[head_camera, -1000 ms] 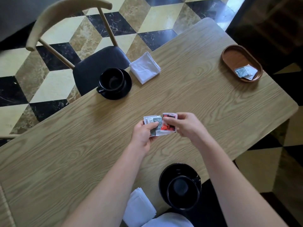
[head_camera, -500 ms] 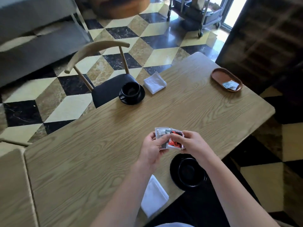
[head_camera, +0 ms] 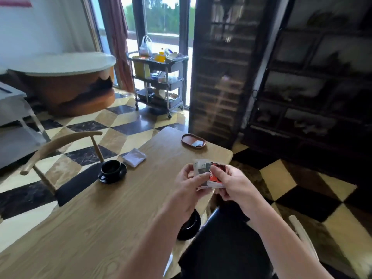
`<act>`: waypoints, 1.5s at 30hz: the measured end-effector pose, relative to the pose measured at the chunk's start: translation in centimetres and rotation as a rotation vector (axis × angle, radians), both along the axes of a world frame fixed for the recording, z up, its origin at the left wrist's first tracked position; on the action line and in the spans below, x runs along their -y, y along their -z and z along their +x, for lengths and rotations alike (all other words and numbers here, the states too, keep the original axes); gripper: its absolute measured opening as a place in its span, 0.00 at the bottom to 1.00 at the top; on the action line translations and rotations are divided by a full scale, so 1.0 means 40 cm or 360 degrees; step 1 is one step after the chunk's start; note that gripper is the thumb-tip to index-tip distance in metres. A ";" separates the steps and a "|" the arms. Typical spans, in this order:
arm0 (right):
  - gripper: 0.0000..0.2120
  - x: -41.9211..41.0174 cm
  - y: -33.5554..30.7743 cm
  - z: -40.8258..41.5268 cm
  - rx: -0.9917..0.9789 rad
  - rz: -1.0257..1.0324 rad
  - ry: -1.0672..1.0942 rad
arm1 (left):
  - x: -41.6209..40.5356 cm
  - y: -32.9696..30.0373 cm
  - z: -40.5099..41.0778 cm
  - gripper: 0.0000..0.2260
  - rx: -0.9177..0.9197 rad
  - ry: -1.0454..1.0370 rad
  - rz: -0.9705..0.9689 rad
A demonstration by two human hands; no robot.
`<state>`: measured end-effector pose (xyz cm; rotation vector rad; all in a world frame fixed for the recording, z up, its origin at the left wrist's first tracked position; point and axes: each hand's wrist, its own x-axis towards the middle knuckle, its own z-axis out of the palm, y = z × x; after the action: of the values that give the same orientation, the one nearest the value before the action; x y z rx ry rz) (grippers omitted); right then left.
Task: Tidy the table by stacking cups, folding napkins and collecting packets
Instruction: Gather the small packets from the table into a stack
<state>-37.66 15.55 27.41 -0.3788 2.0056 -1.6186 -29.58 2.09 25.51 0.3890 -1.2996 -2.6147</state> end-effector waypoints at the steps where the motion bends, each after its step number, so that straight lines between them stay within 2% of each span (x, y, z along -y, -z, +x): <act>1: 0.16 -0.048 -0.024 0.003 -0.0065 -0.0001 0.0062 | -0.041 -0.024 -0.009 0.14 -0.0009 0.0113 -0.0010; 6: 0.15 -0.295 -0.142 0.018 -0.0224 -0.0035 0.0341 | -0.253 -0.132 -0.073 0.16 -0.0194 0.0474 -0.0104; 9: 0.16 -0.434 -0.221 0.036 -0.0265 -0.0121 0.0557 | -0.404 -0.205 -0.111 0.12 -0.0298 0.0548 -0.0186; 13: 0.10 -0.640 -0.314 0.075 -0.0393 -0.0273 0.0731 | -0.621 -0.306 -0.138 0.12 -0.0469 0.0621 -0.0244; 17: 0.08 -0.873 -0.394 0.117 -0.0614 -0.0263 0.0924 | -0.854 -0.389 -0.141 0.13 -0.0597 0.0720 -0.0256; 23: 0.06 -1.242 -0.487 0.143 -0.0819 -0.0260 0.1100 | -1.222 -0.478 -0.151 0.09 -0.0744 0.0952 -0.0182; 28: 0.05 -1.474 -0.536 0.132 -0.0998 -0.0283 0.1223 | -1.461 -0.532 -0.181 0.08 -0.0838 0.0967 -0.0190; 33: 0.06 -1.599 -0.556 0.074 -0.1147 -0.0323 0.1267 | -1.581 -0.566 -0.231 0.11 -0.0907 0.0891 -0.0176; 37: 0.04 -1.642 -0.537 -0.021 -0.1101 -0.0457 0.1300 | -1.622 -0.568 -0.306 0.12 -0.0879 0.0846 -0.0172; 45: 0.05 -1.658 -0.507 -0.351 -0.1042 -0.0555 0.1240 | -1.654 -0.546 -0.603 0.09 -0.0846 0.0496 -0.0239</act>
<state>-51.71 81.88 47.69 -0.2854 2.5326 -2.6065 -53.69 68.24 47.34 -0.5395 -1.4252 -2.5578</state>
